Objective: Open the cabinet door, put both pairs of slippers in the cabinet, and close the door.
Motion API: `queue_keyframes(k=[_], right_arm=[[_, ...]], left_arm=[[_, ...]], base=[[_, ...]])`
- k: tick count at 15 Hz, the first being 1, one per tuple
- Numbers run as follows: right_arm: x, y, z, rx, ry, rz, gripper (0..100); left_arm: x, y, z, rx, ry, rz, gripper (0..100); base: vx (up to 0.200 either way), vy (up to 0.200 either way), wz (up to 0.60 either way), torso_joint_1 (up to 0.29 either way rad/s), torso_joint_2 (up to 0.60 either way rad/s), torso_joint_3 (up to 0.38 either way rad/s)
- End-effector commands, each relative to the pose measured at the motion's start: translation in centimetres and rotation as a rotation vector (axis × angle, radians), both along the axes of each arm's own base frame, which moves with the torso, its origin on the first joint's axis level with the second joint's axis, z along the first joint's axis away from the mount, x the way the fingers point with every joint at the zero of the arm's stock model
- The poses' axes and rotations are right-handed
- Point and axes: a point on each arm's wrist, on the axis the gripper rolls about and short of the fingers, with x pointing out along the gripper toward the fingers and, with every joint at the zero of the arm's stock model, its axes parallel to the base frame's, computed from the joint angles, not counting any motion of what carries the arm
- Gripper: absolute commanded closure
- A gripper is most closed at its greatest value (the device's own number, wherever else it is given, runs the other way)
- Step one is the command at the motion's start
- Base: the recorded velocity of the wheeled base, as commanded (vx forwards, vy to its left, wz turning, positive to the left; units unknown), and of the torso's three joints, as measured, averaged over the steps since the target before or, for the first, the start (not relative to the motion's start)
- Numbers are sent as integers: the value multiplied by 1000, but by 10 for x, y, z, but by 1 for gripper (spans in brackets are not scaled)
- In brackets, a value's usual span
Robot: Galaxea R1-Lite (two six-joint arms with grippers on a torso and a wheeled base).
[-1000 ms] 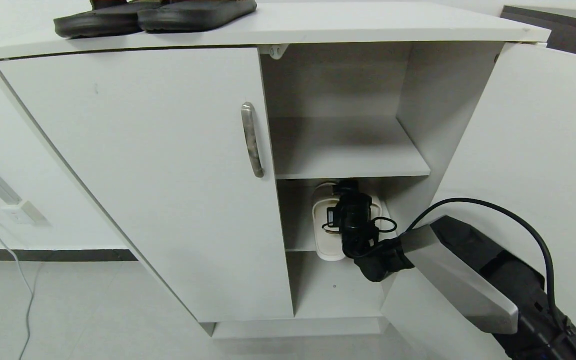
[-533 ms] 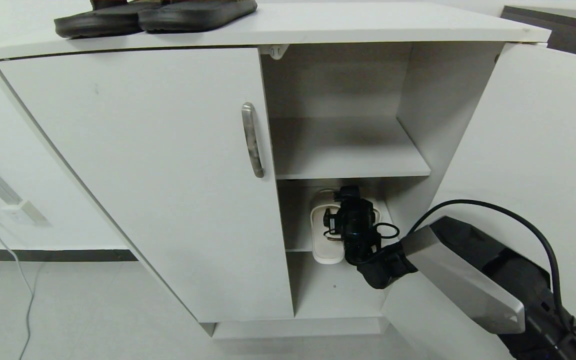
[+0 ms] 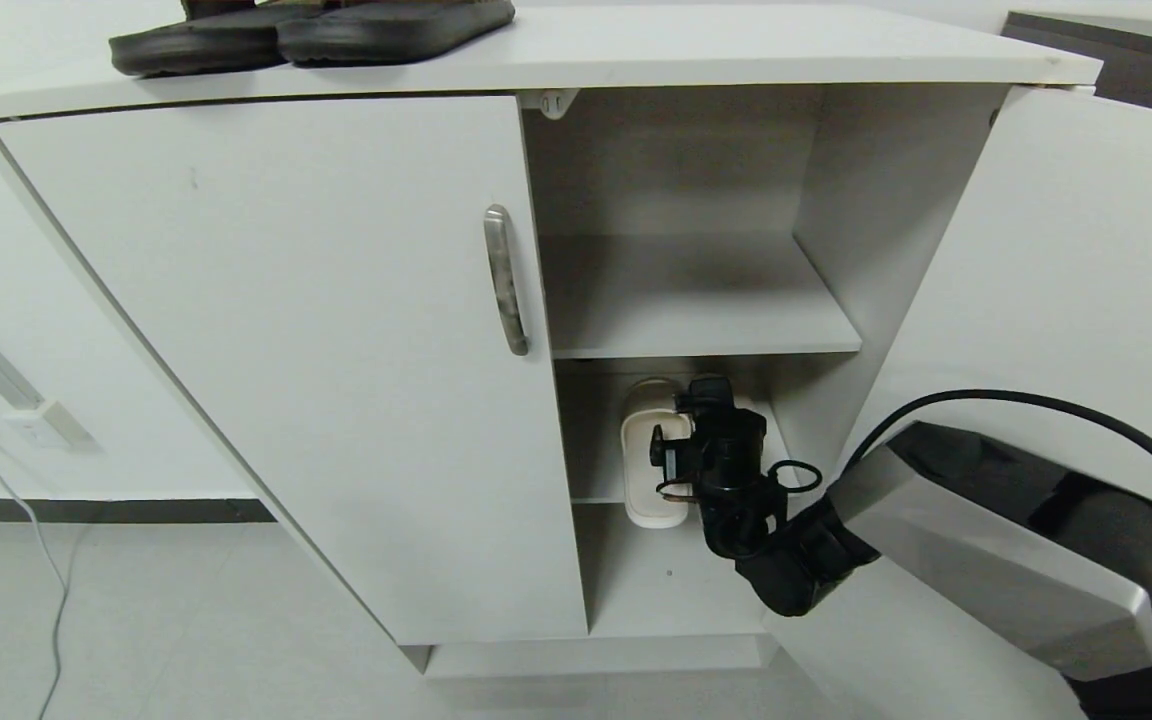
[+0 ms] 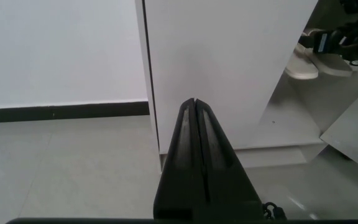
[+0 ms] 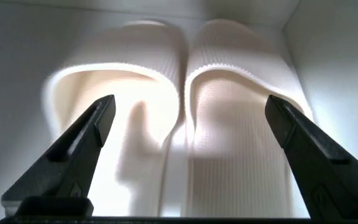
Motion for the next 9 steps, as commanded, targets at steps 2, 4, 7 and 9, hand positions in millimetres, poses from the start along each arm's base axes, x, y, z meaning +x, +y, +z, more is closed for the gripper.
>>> queue_keyframes(k=[2,4,7,9], right_arm=[[-42,-2,21,11,-13,54,0],[-72,-7,21,8,-10,91,0],[-117,-10,18,-8,25,165,0],[-130,-13,16,-15,34,184,0]], left_arm=[[0,0,0,0,1,-1,100],[0,0,0,3,1,-1,100],[0,0,0,2,1,-1,100],[0,0,0,2,1,-1,100]], base=[[0,0,0,0,0,0],[0,0,0,0,0,0],[0,0,0,0,0,0],[0,0,0,0,0,0]])
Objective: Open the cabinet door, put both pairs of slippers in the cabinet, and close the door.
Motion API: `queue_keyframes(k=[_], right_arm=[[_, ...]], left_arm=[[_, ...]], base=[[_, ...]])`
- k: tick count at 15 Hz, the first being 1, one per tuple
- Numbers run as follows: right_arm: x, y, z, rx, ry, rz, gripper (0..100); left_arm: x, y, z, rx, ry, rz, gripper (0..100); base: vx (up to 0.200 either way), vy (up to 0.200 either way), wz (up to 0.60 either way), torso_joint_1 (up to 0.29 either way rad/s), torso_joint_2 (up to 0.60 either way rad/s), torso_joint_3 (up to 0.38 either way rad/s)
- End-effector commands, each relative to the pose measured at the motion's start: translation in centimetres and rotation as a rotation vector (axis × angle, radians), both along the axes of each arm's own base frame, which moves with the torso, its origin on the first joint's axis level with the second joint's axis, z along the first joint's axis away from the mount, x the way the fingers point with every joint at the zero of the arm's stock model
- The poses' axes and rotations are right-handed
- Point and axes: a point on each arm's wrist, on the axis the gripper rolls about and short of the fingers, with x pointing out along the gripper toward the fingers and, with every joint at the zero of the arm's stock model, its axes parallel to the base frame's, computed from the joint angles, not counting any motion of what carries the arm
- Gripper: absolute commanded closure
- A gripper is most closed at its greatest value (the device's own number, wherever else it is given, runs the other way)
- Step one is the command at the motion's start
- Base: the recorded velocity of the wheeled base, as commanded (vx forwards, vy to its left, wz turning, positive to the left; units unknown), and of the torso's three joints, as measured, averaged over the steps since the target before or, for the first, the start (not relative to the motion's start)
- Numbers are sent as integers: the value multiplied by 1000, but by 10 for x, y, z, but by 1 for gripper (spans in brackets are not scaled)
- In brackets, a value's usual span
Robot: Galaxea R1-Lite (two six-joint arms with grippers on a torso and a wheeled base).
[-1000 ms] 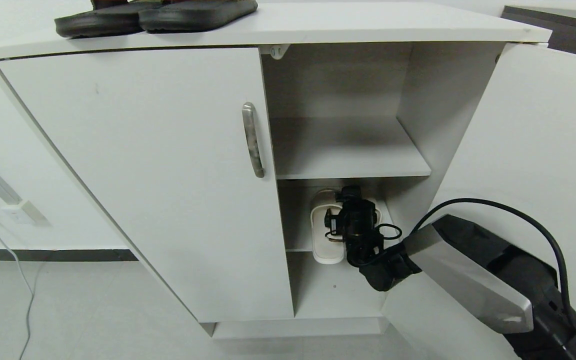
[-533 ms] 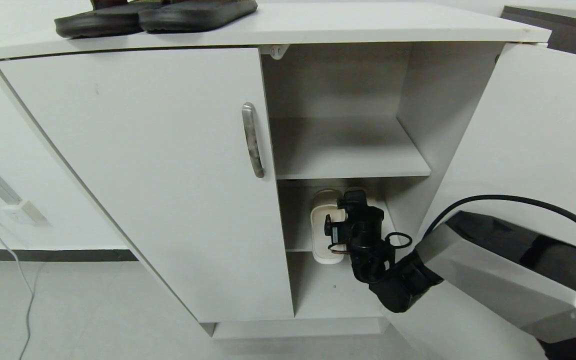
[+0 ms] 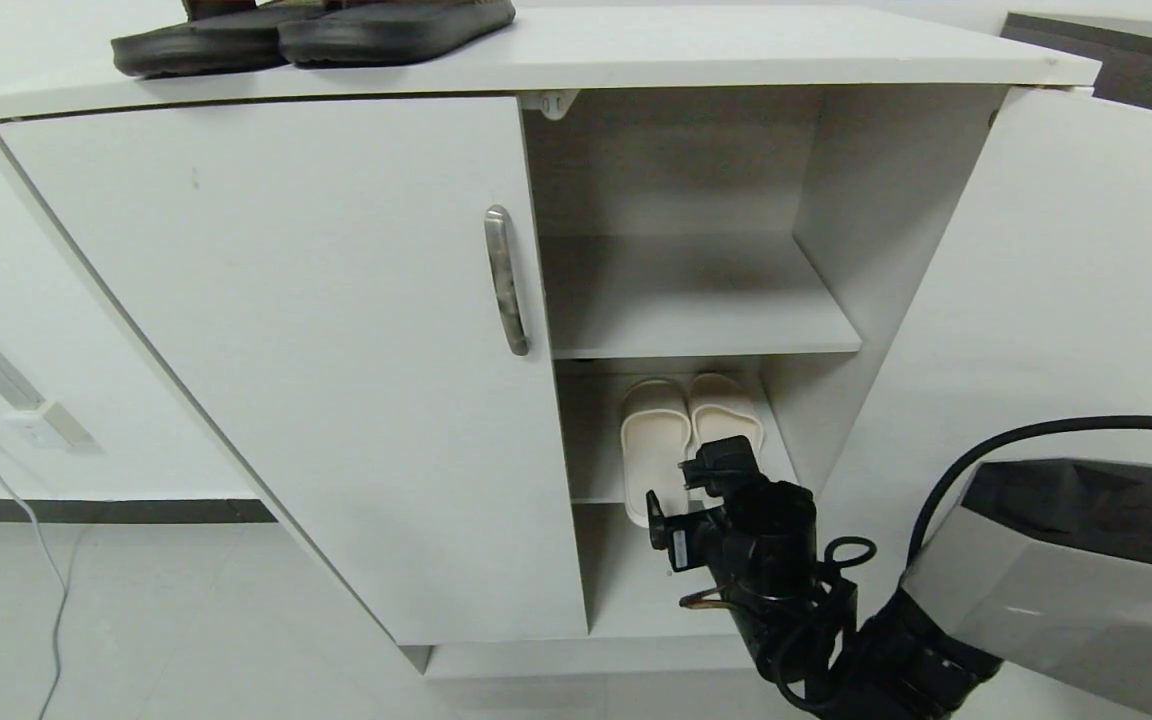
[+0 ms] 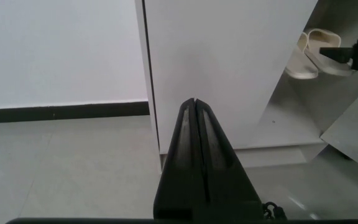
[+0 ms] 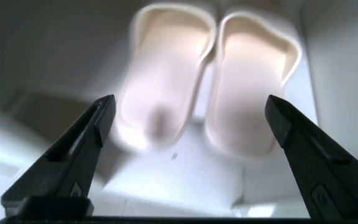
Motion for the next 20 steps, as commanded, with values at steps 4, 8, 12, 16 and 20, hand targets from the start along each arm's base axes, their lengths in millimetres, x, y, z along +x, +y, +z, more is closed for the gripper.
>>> queue_keyframes(k=[4,8,12,16,20], right_arm=[[-18,-1,9,15,-3,32,0],[-20,1,9,15,-3,40,0],[-21,1,10,18,-6,41,0],[-20,1,10,19,-7,40,0],[-20,1,9,18,-6,41,0]], left_arm=[[0,0,0,-2,1,0,100],[0,0,0,-2,1,-2,100],[0,0,0,-2,1,0,100],[0,0,0,-7,1,12,100],[0,0,0,-10,1,12,100]], base=[[-50,0,0,2,1,1],[-200,0,0,5,1,0],[-50,0,0,1,2,1],[0,0,0,0,0,0],[0,0,0,0,0,0]])
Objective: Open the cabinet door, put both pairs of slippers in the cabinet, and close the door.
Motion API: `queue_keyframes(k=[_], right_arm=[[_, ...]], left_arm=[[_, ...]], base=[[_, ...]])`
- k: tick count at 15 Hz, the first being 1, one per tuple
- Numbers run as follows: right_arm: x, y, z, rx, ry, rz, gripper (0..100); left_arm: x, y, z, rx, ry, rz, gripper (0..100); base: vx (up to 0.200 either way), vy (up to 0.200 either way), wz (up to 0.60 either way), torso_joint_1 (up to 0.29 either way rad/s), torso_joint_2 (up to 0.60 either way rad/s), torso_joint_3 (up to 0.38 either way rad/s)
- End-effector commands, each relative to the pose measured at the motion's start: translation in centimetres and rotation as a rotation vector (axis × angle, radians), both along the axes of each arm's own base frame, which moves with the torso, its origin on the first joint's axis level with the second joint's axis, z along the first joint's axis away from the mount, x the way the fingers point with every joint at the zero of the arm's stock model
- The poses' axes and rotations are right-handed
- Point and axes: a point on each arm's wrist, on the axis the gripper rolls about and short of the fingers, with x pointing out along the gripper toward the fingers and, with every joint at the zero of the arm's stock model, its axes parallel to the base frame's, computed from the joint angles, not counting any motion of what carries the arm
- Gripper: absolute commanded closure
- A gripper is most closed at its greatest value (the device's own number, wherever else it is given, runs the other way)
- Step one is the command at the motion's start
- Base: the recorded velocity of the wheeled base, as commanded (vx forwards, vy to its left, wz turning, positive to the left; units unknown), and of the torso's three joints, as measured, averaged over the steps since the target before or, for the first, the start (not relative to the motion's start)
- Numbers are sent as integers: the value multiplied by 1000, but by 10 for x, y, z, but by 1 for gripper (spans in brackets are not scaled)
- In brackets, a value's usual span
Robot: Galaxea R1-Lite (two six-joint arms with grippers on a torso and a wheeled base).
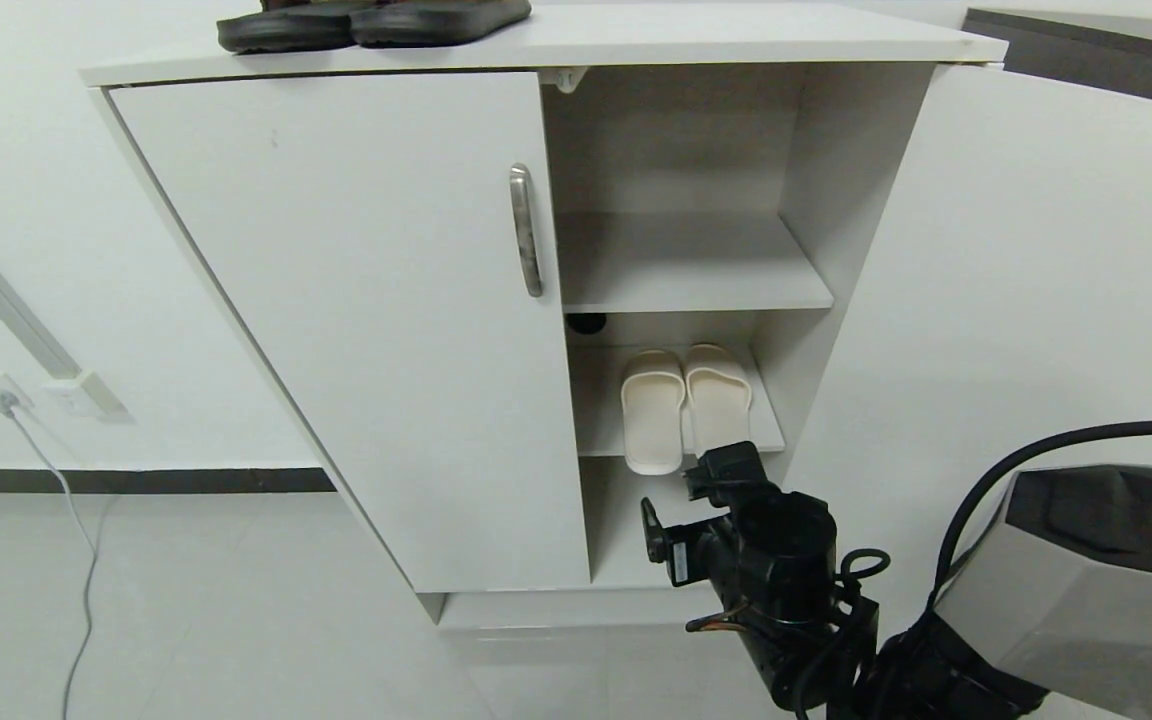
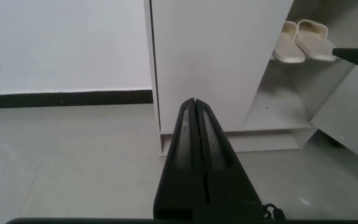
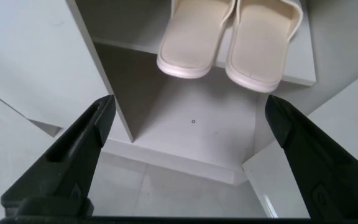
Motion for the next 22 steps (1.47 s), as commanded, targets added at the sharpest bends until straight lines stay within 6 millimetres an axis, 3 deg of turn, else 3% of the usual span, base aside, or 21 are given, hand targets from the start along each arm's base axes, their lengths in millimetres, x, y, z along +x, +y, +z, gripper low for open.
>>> queue_keyframes(k=[1,9,18,22], right_arm=[[0,0,-1,-2,2,2,0],[0,1,-2,3,-2,2,0],[1,0,-2,12,-10,2,0],[1,0,1,20,-20,2,0]], left_arm=[[0,0,0,0,1,0,100],[0,0,0,-2,1,2,100],[0,0,0,-6,1,2,100],[0,0,0,-6,1,2,100]], base=[[0,0,0,2,2,76],[0,0,0,-1,2,170],[0,0,0,0,0,0],[0,200,0,2,4,4]])
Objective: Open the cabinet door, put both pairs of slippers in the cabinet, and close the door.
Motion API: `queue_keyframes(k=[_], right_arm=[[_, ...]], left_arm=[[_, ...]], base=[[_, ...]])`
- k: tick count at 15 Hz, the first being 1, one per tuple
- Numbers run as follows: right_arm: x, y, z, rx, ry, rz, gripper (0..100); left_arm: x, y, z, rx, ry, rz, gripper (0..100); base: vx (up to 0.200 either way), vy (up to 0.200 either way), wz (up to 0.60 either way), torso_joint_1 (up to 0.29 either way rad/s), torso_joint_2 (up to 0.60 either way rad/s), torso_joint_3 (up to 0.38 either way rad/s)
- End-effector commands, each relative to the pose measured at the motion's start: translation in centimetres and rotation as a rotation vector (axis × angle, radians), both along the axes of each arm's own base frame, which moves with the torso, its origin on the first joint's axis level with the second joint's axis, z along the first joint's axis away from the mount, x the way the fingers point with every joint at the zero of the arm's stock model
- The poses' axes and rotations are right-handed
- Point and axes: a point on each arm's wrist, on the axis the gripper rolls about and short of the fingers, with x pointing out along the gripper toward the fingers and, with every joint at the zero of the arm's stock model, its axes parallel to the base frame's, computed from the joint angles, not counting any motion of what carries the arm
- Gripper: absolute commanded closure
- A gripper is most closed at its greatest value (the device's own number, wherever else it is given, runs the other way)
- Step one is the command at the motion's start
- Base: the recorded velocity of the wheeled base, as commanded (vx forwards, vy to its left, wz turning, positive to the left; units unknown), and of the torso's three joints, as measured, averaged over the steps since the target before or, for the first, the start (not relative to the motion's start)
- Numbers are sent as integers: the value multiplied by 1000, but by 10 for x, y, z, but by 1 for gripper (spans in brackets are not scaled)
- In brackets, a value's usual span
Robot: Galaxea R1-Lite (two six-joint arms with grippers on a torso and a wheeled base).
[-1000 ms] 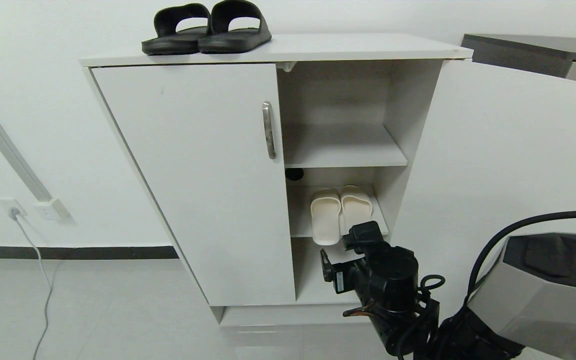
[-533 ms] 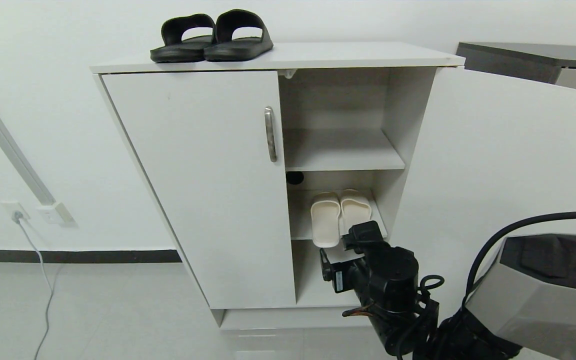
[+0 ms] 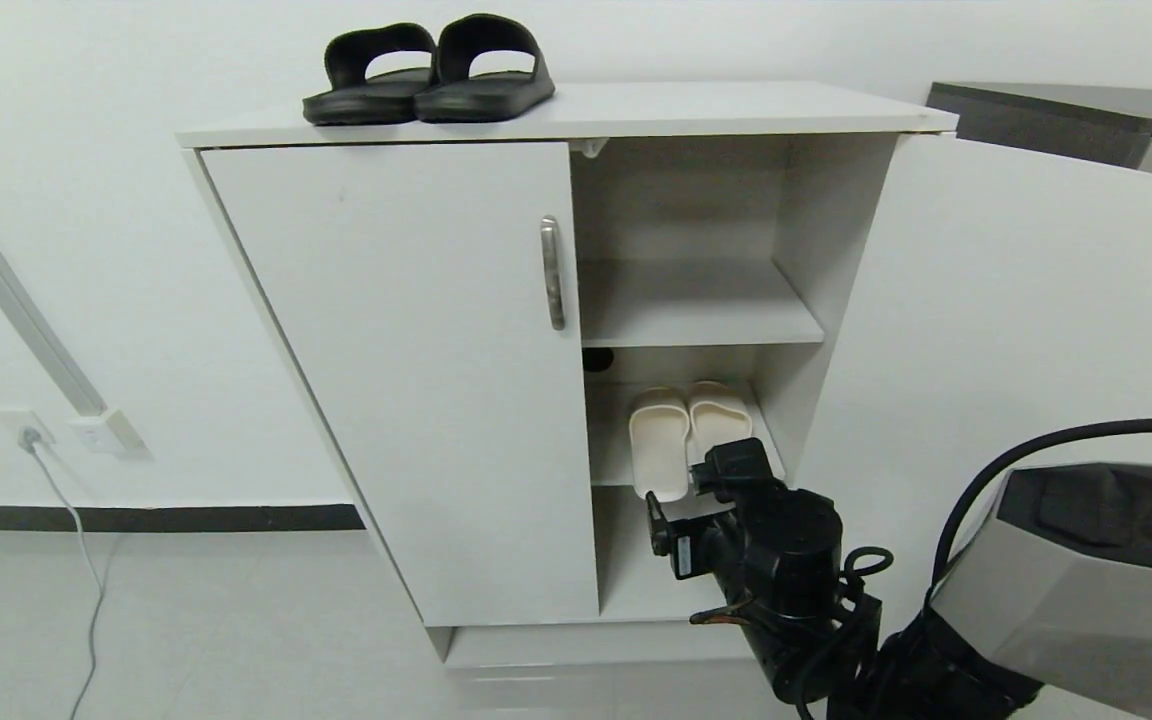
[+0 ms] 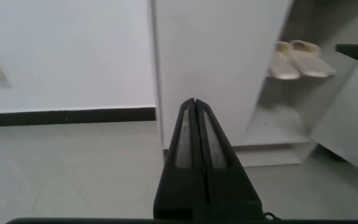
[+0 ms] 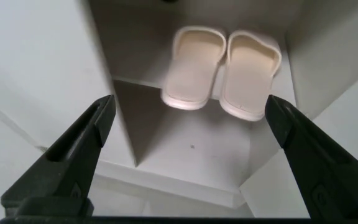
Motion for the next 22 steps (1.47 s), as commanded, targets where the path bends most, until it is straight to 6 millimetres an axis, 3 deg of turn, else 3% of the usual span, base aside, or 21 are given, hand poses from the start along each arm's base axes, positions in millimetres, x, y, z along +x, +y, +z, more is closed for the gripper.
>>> queue_keyframes(k=[1,14,22], right_arm=[[-1,1,1,1,-3,5,0],[-1,0,0,-2,-4,2,0],[-1,-7,1,-11,-59,28,0]], left_arm=[[0,0,0,0,-1,-2,100],[0,0,0,0,-1,0,100],[0,0,0,0,-1,0,100]], base=[[0,200,0,12,-2,-2],[0,200,0,2,3,2],[0,0,0,0,0,0]])
